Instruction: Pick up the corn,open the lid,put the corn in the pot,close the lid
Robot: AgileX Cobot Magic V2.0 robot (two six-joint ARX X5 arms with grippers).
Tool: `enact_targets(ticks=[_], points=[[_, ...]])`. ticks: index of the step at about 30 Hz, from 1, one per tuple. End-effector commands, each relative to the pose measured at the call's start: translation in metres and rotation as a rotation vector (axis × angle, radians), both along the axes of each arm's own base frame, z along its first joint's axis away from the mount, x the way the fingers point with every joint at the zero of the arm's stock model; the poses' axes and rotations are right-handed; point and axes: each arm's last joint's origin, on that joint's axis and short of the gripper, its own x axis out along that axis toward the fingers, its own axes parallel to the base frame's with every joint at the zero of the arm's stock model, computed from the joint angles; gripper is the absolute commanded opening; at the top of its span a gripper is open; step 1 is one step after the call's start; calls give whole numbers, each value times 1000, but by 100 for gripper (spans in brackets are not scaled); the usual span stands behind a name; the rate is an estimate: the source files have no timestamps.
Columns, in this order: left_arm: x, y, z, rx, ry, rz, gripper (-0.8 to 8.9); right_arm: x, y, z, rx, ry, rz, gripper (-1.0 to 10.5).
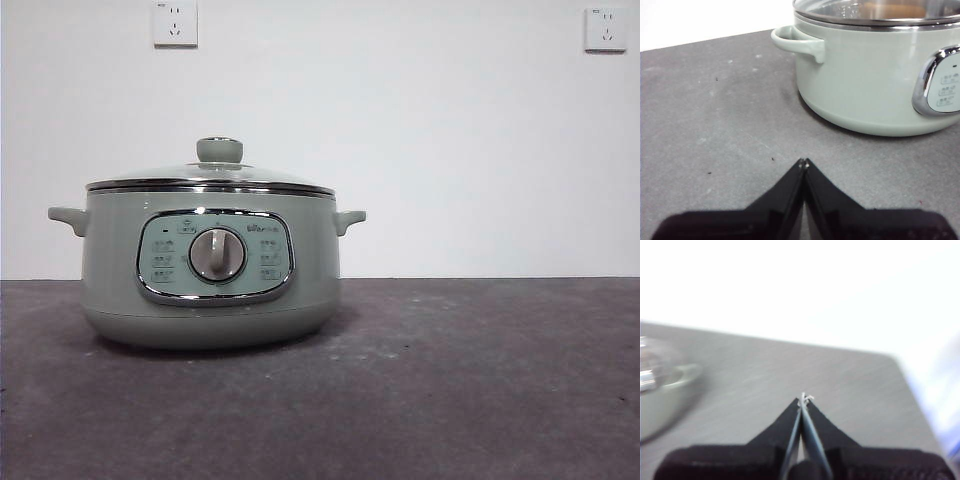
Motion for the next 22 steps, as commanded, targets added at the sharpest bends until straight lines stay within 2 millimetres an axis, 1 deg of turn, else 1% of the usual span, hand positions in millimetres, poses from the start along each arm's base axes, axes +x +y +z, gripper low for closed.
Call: enact_targets(ticks=[1,3,6,10,13,16,19,22], points=[[0,0,-3,-4,9,4,-3,17,3,-51,-54,-109,-13,2],[0,0,-3,-4,11,4,-3,24,3,-77,-23,-157,-30,2],[1,0,-3,-4,15,4,-3,40,2,-116,30,-183,-67,2],[1,0,-4,-4,25,3,-3,62,2,-166,119,-170,-106,2],[1,0,-4,-4,30,4,-3,71,1,-196,148,-127,-118,2],[1,0,-5,-3,35,4,-3,76,1,-218,161,-75,-125,2],[2,0,-5,-3,40,4,-3,79,1,-231,157,-33,-129,2],[2,0,-5,-3,41,4,-3,80,1,-240,155,-6,-130,2]])
